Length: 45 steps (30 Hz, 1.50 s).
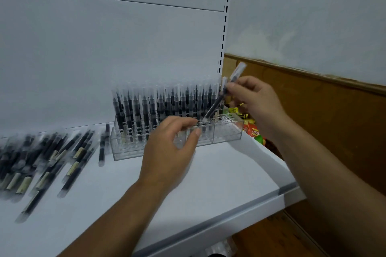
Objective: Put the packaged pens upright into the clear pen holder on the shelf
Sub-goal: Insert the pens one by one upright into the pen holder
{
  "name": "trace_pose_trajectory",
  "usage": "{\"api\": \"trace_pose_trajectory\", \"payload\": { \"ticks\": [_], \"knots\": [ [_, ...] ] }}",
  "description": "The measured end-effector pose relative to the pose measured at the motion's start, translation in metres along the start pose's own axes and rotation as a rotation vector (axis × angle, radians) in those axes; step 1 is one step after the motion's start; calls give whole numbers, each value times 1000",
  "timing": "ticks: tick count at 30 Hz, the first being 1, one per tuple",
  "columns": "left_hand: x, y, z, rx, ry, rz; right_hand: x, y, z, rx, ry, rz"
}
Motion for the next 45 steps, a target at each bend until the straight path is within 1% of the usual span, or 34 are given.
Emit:
{"api": "trace_pose_trajectory", "payload": {
  "ticks": [1, 2, 4, 6, 9, 12, 17, 30, 35, 37, 39, 40, 45],
  "knots": [
    [-1, -2, 1, -140, 6, -67, -5, 1, 8, 28, 63, -4],
    [-1, -5, 2, -243, 5, -91, -9, 3, 13, 66, 113, -2],
    [-1, -11, 4, -394, -17, -85, -17, 7, 17, 153, 160, 13],
    [1, -16, 3, -497, -77, -75, -23, 10, 16, 246, 167, 32],
    [3, -17, 1, -566, -125, -66, -30, 12, 10, 375, 162, 71],
    [4, -17, 0, -601, -130, -69, -36, 9, 6, 472, 173, 104],
    [4, -17, 1, -599, -113, -78, -43, 3, 1, 565, 136, 134],
    [3, -19, 2, -576, -110, -73, -49, 2, -4, 577, 102, 117],
    [3, -19, 1, -571, -103, -81, -49, 1, -1, 641, 100, 110],
    [4, -19, 2, -566, -104, -80, -47, 6, -4, 681, 34, 83],
    [3, -19, 1, -567, -106, -85, -43, 17, -13, 731, -93, 30],
    [3, -19, 1, -569, -108, -87, -42, 23, -16, 744, -127, 9],
    [2, -20, 1, -575, -122, -82, -43, 27, -19, 741, -106, 8]
  ]
}}
Point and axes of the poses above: each hand's wrist, its own x-axis away from the middle knuckle, its own z-axis out of the back of the hand, y = z × x, the point moved 4 cm from there along -x, towards the middle knuckle, and after that the axes turned 10 degrees about x, right-handed, at the moved point
